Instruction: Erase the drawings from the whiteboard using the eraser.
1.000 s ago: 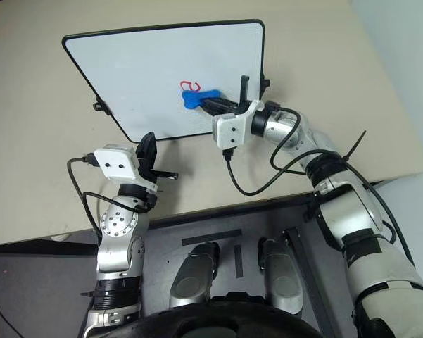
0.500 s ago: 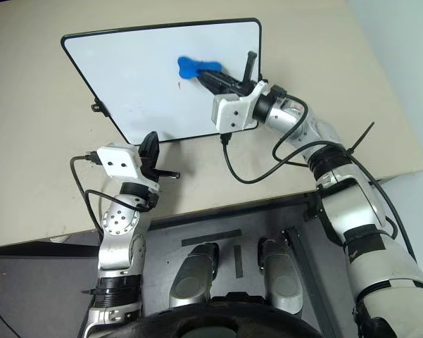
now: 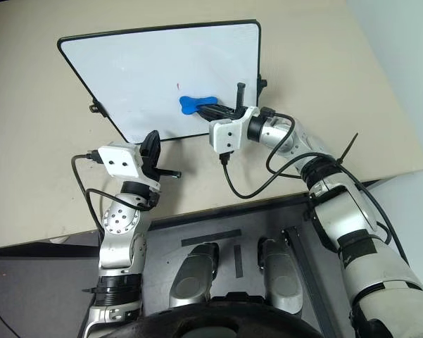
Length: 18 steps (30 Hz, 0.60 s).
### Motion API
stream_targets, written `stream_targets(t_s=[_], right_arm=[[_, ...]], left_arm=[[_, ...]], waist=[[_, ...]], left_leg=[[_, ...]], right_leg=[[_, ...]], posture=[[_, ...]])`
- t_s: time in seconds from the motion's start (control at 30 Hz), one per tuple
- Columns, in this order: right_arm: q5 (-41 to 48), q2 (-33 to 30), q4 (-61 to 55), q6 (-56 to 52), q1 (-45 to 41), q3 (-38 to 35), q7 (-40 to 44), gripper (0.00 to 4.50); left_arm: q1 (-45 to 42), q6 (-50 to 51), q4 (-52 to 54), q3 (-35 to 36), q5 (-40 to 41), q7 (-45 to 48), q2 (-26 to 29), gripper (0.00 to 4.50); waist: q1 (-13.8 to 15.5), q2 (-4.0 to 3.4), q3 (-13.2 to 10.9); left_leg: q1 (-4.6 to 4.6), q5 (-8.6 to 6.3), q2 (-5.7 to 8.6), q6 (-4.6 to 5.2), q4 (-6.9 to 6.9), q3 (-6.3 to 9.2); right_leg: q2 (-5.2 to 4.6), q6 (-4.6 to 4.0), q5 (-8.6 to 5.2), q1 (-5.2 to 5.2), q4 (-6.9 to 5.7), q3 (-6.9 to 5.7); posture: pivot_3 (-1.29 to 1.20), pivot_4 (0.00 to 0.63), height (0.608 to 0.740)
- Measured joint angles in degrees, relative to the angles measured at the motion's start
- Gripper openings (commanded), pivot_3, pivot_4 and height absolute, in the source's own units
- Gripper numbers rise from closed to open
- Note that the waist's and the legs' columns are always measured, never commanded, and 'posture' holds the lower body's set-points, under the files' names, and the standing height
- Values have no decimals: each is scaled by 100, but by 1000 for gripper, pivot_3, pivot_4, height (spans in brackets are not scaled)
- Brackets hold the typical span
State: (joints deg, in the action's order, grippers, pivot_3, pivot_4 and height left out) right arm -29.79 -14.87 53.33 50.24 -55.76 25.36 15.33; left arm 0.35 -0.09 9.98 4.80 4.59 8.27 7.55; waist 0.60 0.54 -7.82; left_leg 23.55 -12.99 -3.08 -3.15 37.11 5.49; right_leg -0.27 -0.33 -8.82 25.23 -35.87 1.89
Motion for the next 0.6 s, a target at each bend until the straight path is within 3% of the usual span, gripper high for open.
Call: stream_targets(t_s=[0.23, 0.6], right_arm=[[-57, 4, -359, -27, -385, -169, -510, 19], [-46, 47, -287, -78, 252, -5, -62, 19]], left_arm=[[-4, -4, -4, -36, 1, 1, 0, 0], [-19, -5, -7, -35, 1, 1, 4, 0]], waist=[[-2, 0, 0], [2, 1, 1]], left_leg=[[13, 0, -1, 0, 0, 0], [18, -3, 0, -3, 2, 0]], right_leg=[[-1, 0, -2, 14, 2, -2], [-2, 1, -4, 17, 5, -2]], posture=[[0, 150, 740], [0, 150, 740]])
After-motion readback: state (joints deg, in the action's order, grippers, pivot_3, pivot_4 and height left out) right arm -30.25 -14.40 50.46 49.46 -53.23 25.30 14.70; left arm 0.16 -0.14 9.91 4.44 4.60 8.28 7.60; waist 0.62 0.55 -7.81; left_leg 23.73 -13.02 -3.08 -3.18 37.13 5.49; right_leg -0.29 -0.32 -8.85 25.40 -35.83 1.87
